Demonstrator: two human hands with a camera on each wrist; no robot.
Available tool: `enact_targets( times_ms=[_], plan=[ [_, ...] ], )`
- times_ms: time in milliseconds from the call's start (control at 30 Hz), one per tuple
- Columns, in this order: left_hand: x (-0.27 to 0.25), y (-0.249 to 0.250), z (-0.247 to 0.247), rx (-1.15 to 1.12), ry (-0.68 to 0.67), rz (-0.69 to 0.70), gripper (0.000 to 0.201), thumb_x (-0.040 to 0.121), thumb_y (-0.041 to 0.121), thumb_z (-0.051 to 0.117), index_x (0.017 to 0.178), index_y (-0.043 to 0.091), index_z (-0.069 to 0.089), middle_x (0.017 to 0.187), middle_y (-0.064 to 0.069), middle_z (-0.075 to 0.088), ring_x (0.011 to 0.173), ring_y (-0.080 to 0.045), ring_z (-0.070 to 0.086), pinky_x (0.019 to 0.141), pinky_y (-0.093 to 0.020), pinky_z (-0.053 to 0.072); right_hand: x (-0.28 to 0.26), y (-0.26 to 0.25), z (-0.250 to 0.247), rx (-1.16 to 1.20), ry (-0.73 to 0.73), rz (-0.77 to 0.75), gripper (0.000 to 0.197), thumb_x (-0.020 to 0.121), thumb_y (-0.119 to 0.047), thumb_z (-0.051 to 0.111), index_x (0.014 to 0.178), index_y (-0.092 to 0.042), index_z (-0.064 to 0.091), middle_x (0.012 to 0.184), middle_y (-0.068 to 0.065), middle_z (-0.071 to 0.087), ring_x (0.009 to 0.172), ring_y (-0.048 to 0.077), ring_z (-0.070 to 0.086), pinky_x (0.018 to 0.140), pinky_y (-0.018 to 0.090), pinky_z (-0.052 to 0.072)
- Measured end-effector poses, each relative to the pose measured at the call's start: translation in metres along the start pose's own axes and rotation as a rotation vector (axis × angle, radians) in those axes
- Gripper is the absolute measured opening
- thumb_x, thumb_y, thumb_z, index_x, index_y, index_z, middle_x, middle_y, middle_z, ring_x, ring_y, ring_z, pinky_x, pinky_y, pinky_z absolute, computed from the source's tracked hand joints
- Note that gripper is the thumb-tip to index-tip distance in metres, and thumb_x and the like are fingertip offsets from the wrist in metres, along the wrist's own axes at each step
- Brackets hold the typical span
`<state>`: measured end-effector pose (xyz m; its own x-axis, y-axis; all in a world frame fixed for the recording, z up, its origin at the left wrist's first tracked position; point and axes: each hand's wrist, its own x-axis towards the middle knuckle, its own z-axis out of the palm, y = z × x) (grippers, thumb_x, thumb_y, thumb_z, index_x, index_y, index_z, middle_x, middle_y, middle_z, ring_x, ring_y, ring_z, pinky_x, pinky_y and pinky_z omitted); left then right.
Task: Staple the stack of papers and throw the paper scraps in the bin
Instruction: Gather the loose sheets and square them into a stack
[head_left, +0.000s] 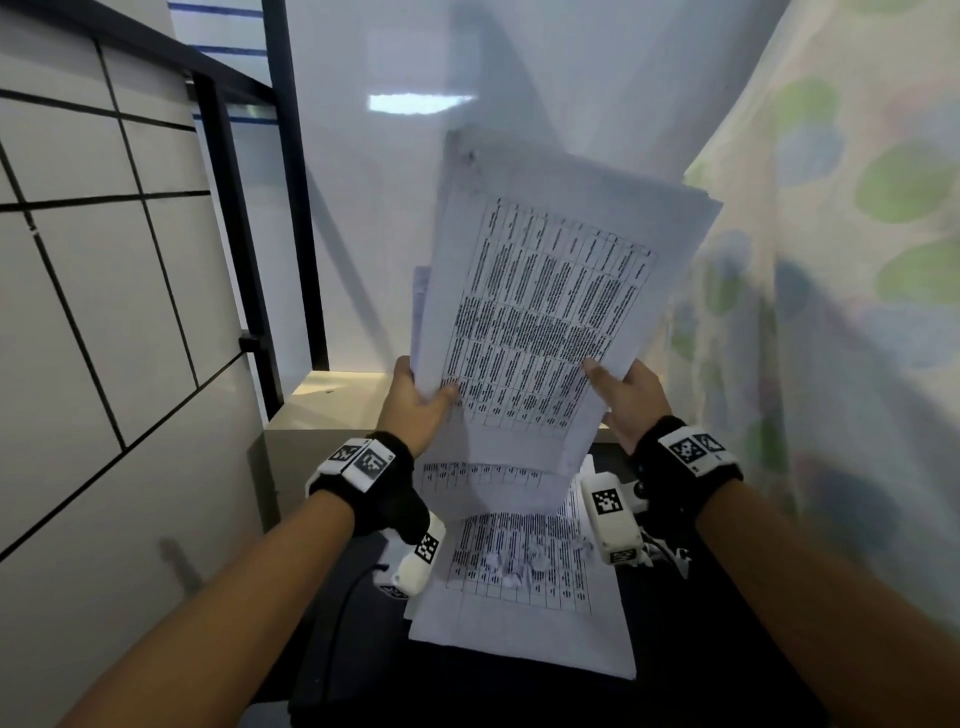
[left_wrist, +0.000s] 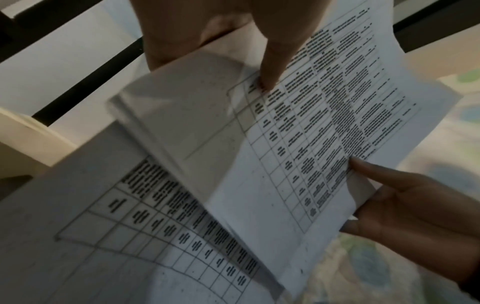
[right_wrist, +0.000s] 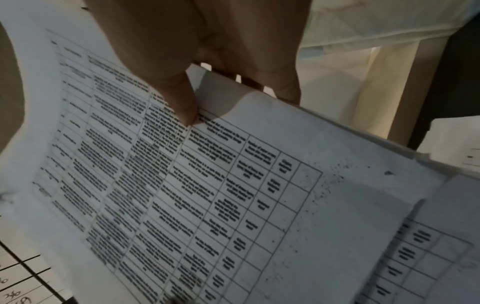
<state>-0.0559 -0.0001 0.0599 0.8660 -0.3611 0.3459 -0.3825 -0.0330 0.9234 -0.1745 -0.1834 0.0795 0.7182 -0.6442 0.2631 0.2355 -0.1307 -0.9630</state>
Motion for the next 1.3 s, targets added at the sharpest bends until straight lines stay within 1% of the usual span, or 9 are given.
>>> enact_targets(
  times_ms=[133, 233, 400, 600, 733, 833, 933, 1100, 1300],
  plan=[
    [0.002, -0.014, 0.001, 0.005, 0.007, -0.052, 0.056, 0.085, 0.004, 0.064, 0.132, 0.001, 0.034, 0.127, -0.012, 0.054, 0.12, -0.026, 0.052, 0.107, -0.037, 0.041, -0.005, 0.019, 0.003, -0.121, -0.008, 0.069, 0.029, 0.089, -0.008, 0.06, 0.116, 0.001, 0.058, 0.11, 0.018, 0.066, 0.098, 0.029, 0.062, 0.094, 0.045, 0.049],
    [0.001, -0.014, 0.003, 0.013, 0.015, -0.052, 0.049, 0.088, 0.0, 0.058, 0.131, 0.002, 0.035, 0.127, -0.016, 0.055, 0.113, -0.022, 0.053, 0.099, -0.029, 0.041, -0.004, 0.029, 0.008, -0.157, -0.008, 0.096, 0.028, 0.086, -0.011, 0.064, 0.112, 0.001, 0.061, 0.117, 0.024, 0.064, 0.109, 0.038, 0.061, 0.099, 0.055, 0.046],
    [0.005, 0.002, 0.004, -0.026, 0.051, -0.015, 0.045, 0.089, -0.004, 0.054, 0.129, 0.003, 0.035, 0.112, -0.007, 0.054, 0.102, -0.018, 0.053, 0.091, -0.025, 0.041, 0.01, 0.033, 0.006, -0.127, 0.02, 0.065, 0.047, 0.076, -0.026, 0.074, 0.105, 0.007, 0.06, 0.113, 0.028, 0.065, 0.106, 0.043, 0.062, 0.094, 0.061, 0.047],
    [-0.005, -0.02, 0.005, 0.001, -0.049, -0.164, 0.047, 0.094, -0.007, 0.041, 0.137, 0.003, 0.024, 0.115, -0.007, 0.048, 0.103, -0.015, 0.046, 0.083, -0.025, 0.042, -0.002, 0.047, 0.005, -0.332, -0.097, 0.151, 0.041, 0.081, -0.011, 0.07, 0.118, 0.003, 0.059, 0.118, 0.017, 0.064, 0.111, 0.03, 0.061, 0.1, 0.046, 0.047],
    [-0.001, -0.044, 0.006, 0.087, -0.121, -0.256, 0.041, 0.097, 0.002, 0.04, 0.136, 0.003, 0.026, 0.125, -0.016, 0.051, 0.107, -0.02, 0.05, 0.092, -0.03, 0.042, 0.002, 0.055, 0.01, -0.352, -0.021, 0.131, 0.028, 0.087, -0.012, 0.063, 0.11, 0.003, 0.061, 0.103, 0.017, 0.064, 0.099, 0.028, 0.06, 0.083, 0.031, 0.045],
    [0.003, -0.06, 0.006, 0.237, -0.14, -0.383, 0.035, 0.094, 0.011, 0.052, 0.124, 0.002, 0.037, 0.121, -0.018, 0.054, 0.119, -0.032, 0.053, 0.1, -0.038, 0.044, 0.008, 0.052, 0.009, -0.345, 0.062, 0.1, 0.03, 0.088, -0.013, 0.063, 0.109, 0.008, 0.062, 0.112, 0.029, 0.065, 0.104, 0.041, 0.062, 0.086, 0.04, 0.051],
    [0.0, -0.075, 0.012, 0.605, -0.3, -0.495, 0.051, 0.09, 0.021, 0.058, 0.131, 0.0, 0.036, 0.135, -0.021, 0.047, 0.124, -0.037, 0.049, 0.104, -0.04, 0.042, 0.014, 0.045, 0.0, -0.292, 0.132, 0.079, 0.031, 0.086, -0.011, 0.064, 0.108, 0.01, 0.063, 0.113, 0.031, 0.064, 0.105, 0.044, 0.062, 0.093, 0.054, 0.05],
    [-0.01, -0.087, 0.034, 0.875, -0.47, -0.52, 0.069, 0.085, 0.032, 0.064, 0.139, 0.004, 0.03, 0.142, -0.017, 0.042, 0.128, -0.032, 0.047, 0.105, -0.037, 0.043, 0.02, 0.034, -0.023, -0.209, 0.24, 0.01, 0.031, 0.088, -0.005, 0.06, 0.116, 0.009, 0.06, 0.106, 0.012, 0.062, 0.094, 0.022, 0.058, 0.083, 0.029, 0.044],
    [-0.015, -0.088, 0.063, 1.058, -0.452, -0.519, 0.079, 0.082, 0.04, 0.068, 0.14, 0.003, 0.031, 0.143, -0.017, 0.038, 0.133, -0.032, 0.041, 0.109, -0.041, 0.037, 0.027, 0.039, -0.046, -0.19, 0.301, -0.023, 0.033, 0.088, -0.003, 0.06, 0.12, 0.006, 0.059, 0.109, 0.01, 0.061, 0.101, 0.019, 0.056, 0.093, 0.032, 0.043]
  ],
)
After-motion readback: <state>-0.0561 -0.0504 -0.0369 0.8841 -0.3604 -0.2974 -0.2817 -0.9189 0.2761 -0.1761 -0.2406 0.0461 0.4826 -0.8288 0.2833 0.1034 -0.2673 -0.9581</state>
